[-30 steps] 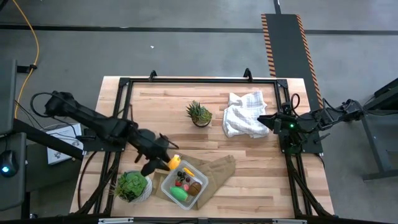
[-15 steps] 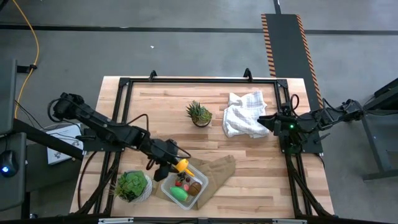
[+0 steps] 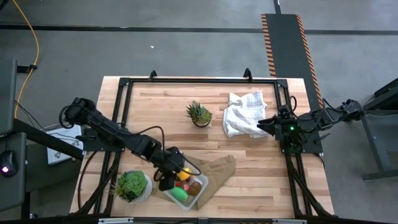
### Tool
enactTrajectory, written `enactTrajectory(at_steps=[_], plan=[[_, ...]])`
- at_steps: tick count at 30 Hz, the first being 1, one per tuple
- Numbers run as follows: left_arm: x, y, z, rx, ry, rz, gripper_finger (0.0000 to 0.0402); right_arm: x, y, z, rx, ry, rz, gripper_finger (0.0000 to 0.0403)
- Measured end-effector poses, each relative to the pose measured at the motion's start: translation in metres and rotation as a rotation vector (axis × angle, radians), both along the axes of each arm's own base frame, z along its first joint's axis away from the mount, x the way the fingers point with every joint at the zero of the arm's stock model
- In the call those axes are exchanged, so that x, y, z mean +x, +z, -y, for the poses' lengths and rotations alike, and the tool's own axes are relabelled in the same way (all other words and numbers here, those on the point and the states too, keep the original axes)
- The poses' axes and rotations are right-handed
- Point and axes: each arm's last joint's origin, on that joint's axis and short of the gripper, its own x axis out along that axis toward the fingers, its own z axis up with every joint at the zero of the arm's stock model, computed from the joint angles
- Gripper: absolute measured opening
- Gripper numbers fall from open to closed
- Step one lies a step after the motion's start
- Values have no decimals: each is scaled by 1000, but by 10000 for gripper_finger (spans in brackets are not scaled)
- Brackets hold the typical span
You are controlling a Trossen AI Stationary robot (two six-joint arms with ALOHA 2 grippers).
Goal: Pick and placing Produce into tupperware
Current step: Put the banana into the container
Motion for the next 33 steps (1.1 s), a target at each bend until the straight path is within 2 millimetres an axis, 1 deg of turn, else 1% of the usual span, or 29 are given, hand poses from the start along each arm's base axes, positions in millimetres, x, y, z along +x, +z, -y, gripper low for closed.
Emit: enactTrajectory(at_steps=[2,16,21,26,33], plan=[[4,1,5,-5,-5,10,138,0,0,0,-2,12,-1,202],[21,-10,12,-1,8,-67,138,2,-3,-2,-24,66,-45,202],[29,-14,15,-1,5,-82,138,3,-3,-5,-37,147,-59,202],[32,-15,16,-4,10,-88,138,1,-2,-6,-26,219,-48,202],[31,-16,16,-21,43,-109,138,-6,-2,-4,-20,237,-36,202]])
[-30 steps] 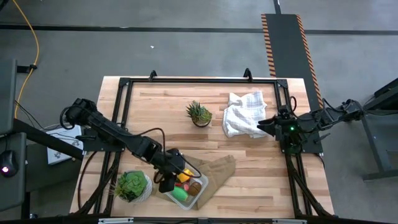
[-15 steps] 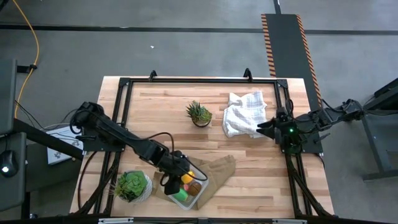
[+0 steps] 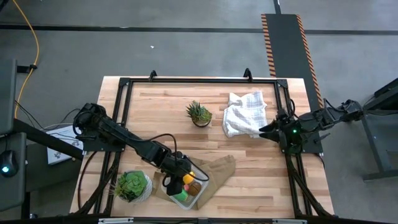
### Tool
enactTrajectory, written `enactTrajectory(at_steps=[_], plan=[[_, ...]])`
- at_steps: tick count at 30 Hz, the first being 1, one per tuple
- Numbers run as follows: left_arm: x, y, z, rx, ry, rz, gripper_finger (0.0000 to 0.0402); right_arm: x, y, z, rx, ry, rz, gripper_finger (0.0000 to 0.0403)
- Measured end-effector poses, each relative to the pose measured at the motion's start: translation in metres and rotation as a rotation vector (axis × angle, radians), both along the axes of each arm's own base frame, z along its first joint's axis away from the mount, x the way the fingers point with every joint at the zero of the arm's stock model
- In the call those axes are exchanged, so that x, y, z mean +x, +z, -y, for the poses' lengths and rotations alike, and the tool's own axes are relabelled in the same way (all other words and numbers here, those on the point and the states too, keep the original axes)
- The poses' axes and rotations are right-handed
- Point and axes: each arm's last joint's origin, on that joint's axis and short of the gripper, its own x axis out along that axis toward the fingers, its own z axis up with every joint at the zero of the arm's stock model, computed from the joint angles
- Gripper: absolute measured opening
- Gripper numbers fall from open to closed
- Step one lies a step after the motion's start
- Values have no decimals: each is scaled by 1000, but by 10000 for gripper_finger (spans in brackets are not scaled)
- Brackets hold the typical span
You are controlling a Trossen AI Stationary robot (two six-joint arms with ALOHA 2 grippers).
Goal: Pick and placing Produce into tupperware
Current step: Put the banana into the container
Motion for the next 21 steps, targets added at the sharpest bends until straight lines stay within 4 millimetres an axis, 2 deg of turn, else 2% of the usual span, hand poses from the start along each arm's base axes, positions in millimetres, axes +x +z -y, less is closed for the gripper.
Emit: enactTrajectory(at_steps=[12,21], plan=[[1,-11,2,-63,45,-82,141,-1,-1,0,-4,22,-12,202],[4,-13,2,-89,87,-84,199,-2,-2,0,-13,29,-20,202]])
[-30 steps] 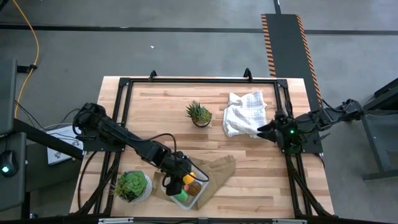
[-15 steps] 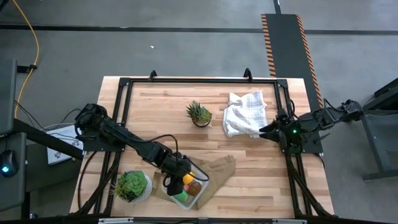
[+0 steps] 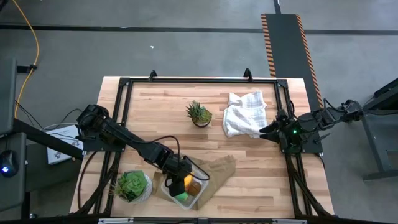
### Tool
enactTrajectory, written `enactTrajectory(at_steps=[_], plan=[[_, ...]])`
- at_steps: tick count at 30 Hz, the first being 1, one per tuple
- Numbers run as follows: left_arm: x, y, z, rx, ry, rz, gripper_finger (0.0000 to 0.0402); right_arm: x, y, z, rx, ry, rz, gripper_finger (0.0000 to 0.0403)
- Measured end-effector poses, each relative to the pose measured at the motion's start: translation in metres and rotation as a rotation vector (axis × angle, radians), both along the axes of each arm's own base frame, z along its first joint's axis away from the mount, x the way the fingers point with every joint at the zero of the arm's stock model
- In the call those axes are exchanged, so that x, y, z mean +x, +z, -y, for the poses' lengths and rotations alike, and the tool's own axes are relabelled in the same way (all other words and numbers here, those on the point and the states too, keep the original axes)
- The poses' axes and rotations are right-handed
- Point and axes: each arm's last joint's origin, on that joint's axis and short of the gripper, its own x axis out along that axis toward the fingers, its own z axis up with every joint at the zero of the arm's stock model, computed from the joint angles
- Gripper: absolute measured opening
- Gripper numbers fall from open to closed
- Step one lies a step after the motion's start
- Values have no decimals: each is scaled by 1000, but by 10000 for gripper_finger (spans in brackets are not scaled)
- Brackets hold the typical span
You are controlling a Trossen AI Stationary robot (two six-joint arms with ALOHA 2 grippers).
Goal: Pick and placing Produce into tupperware
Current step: Put the banana into the container, then return to Home Position
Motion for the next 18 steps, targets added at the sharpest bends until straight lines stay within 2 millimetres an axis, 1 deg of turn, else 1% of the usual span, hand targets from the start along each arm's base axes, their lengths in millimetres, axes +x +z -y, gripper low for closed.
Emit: enactTrajectory(at_steps=[3,7,10,12,15,18], plan=[[0,0,0,-1,2,-1,213,0,0,0,-2,2,-4,202],[0,0,0,-15,6,-7,219,0,0,0,-4,4,-4,202],[1,0,-2,-64,81,-38,219,0,0,-1,-3,22,-2,202],[2,5,-7,-132,100,-63,219,1,3,-2,4,56,26,202],[7,26,-13,-201,90,-19,219,-1,12,-2,30,107,129,201],[11,57,-21,-200,87,94,220,-8,22,0,42,113,253,198]])
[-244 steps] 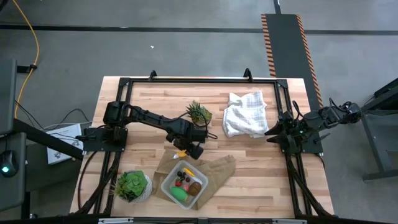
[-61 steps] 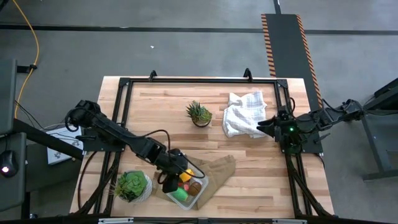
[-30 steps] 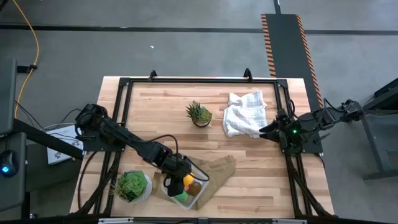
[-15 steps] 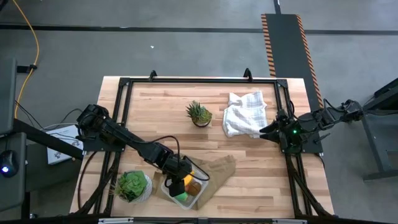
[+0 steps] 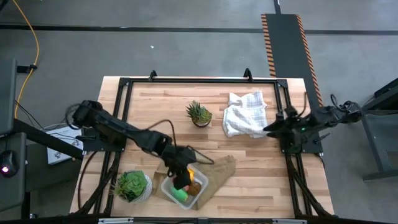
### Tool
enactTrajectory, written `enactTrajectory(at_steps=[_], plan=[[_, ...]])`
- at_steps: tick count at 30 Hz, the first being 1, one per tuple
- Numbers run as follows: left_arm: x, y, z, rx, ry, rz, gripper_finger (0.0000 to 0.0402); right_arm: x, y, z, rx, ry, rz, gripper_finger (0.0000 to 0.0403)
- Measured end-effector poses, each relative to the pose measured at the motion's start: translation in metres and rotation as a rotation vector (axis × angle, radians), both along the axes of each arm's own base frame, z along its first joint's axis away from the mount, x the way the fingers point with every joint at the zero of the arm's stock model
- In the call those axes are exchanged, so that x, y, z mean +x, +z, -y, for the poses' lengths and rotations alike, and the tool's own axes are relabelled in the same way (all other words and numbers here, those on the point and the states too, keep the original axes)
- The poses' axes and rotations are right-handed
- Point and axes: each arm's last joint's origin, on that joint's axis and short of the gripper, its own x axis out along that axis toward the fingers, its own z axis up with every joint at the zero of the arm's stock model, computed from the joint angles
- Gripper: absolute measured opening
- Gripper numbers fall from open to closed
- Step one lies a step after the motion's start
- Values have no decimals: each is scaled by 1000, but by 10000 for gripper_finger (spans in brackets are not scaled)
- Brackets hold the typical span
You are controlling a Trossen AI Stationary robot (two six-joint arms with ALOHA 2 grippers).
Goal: Pick and placing Produce into tupperware
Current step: Return to Home Position
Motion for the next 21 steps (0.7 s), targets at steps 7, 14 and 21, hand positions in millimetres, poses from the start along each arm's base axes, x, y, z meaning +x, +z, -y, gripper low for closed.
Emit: enactTrajectory(at_steps=[7,14,21], plan=[[-16,72,-27,134,113,287,220,-25,15,10,17,-9,229,151],[-43,98,-57,109,160,300,206,-40,19,14,20,45,338,72],[-75,132,-68,166,182,449,95,-42,20,12,-35,128,380,5]])
